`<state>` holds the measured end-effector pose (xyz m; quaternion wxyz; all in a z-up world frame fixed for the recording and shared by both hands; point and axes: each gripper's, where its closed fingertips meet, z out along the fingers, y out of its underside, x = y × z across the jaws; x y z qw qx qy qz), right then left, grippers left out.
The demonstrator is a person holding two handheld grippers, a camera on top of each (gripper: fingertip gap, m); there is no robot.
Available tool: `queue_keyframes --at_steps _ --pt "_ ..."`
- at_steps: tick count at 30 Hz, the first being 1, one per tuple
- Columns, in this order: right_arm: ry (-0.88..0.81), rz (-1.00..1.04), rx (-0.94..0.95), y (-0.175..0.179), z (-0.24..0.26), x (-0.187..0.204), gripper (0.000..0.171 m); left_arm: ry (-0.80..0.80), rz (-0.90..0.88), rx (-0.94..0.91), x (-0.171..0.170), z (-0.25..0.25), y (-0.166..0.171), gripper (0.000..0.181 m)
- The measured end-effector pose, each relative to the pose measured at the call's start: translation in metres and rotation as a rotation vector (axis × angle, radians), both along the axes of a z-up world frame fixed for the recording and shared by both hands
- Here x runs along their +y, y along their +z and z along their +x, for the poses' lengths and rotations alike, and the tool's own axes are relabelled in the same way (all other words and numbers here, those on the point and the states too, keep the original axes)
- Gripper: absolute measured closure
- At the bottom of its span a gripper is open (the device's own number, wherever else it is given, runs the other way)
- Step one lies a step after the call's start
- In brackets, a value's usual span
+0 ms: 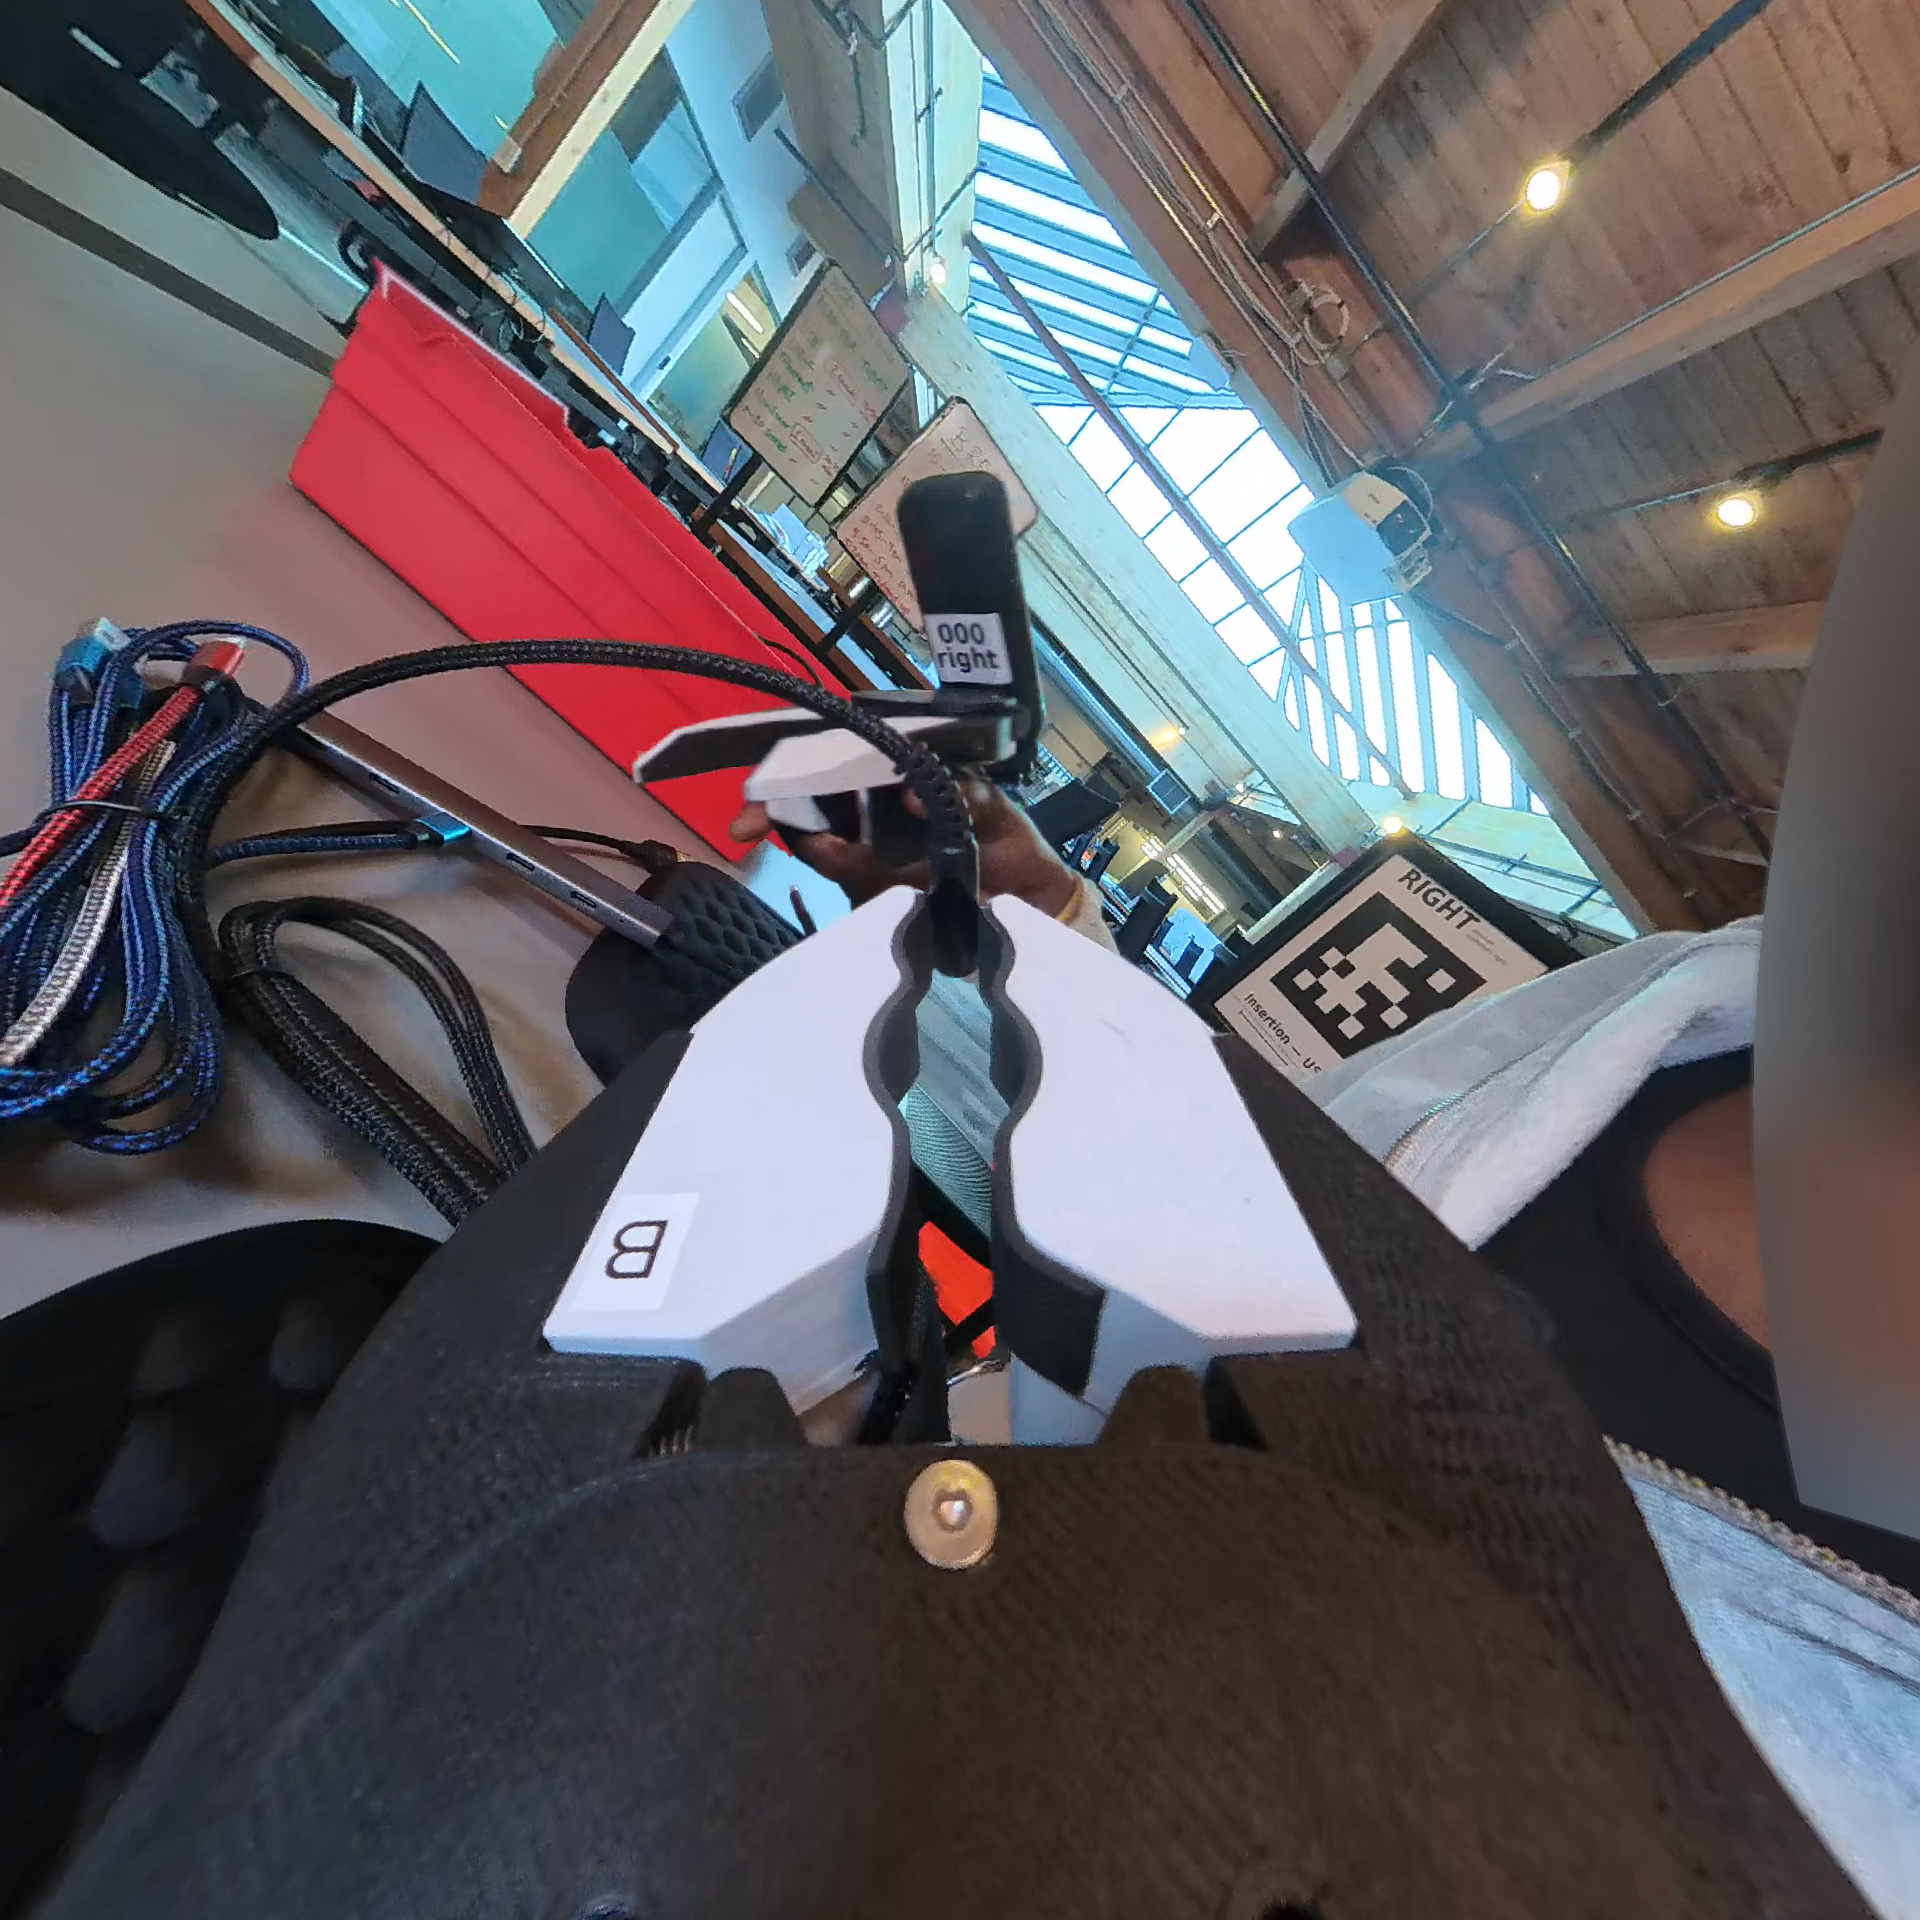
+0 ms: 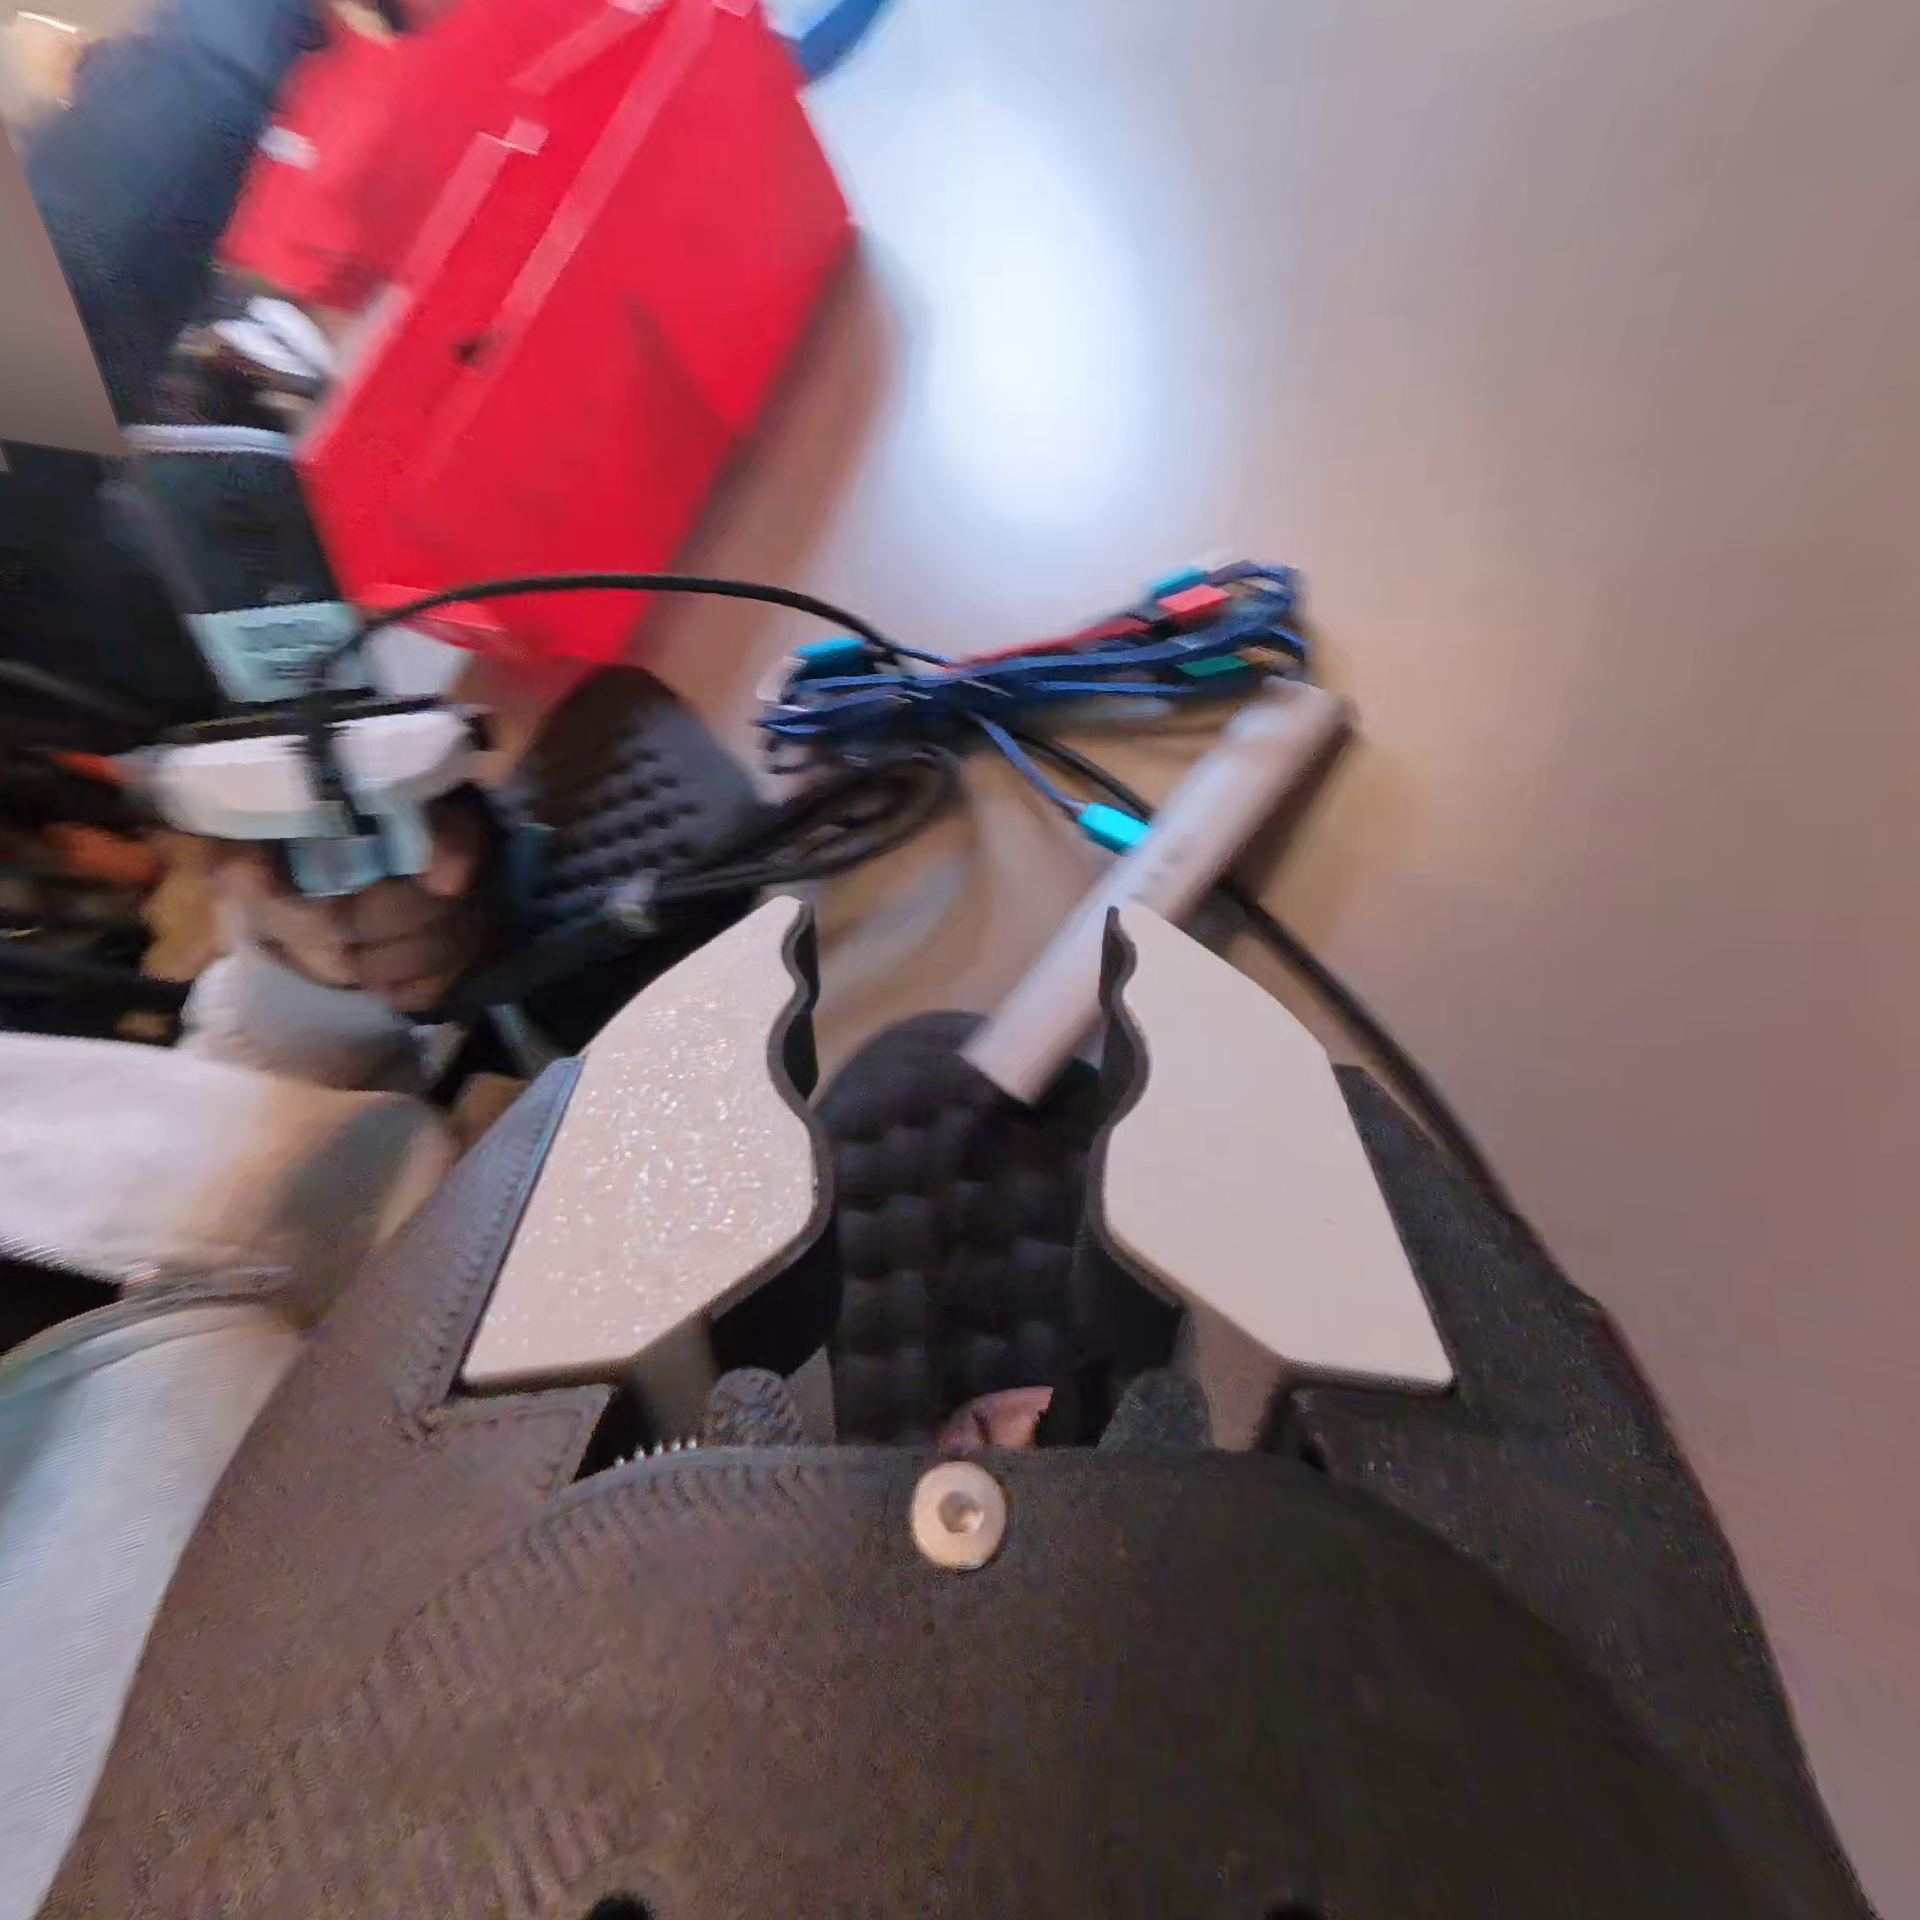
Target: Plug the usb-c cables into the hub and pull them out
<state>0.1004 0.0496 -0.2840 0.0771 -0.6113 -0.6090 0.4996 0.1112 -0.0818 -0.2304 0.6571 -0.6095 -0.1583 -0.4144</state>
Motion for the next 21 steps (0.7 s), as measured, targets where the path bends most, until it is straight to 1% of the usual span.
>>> queue_keyframes --at_steps 1,2,4,6,8,10,12,16,19,20,21 --pt "-0.048 0.040 -0.032 -0.010 -0.002 0.013 0.118 -0.006 0.005 0.001 0.000 0.001 0.000 0.172" --pt "-0.092 0.064 -0.062 -0.018 -0.005 0.025 0.119 -0.012 0.009 0.005 0.000 0.002 0.000 0.172" --pt "-0.092 0.025 -0.154 -0.033 -0.006 0.032 0.120 -0.017 0.014 0.004 0.000 0.002 0.001 0.173" --pt "-0.021 -0.117 -0.234 -0.036 -0.004 0.019 0.126 -0.020 0.026 -0.012 -0.001 0.001 0.002 0.173" --pt "0.009 -0.211 -0.303 -0.037 -0.002 0.014 0.129 -0.017 0.041 -0.031 -0.003 -0.002 0.003 0.173" --pt "0.027 -0.268 -0.387 -0.044 -0.001 0.013 0.131 -0.025 0.052 -0.045 -0.004 -0.003 0.003 0.173" --pt "0.048 -0.356 -0.436 -0.042 -0.003 0.007 0.127 -0.036 0.059 -0.053 -0.004 -0.002 0.004 0.173" --pt "0.130 -0.340 -0.537 -0.048 -0.001 0.001 0.129 -0.043 0.072 -0.065 -0.006 -0.003 0.004 0.173" --pt "0.156 -0.385 -0.587 -0.051 -0.002 -0.009 0.142 -0.051 0.081 -0.073 -0.007 -0.003 0.005 0.173" --pt "0.152 -0.386 -0.587 -0.052 -0.004 -0.011 0.151 -0.053 0.084 -0.076 -0.007 -0.003 0.005 0.173" --pt "0.143 -0.393 -0.563 -0.051 -0.007 -0.012 0.153 -0.053 0.088 -0.079 -0.007 -0.004 0.005 0.173"
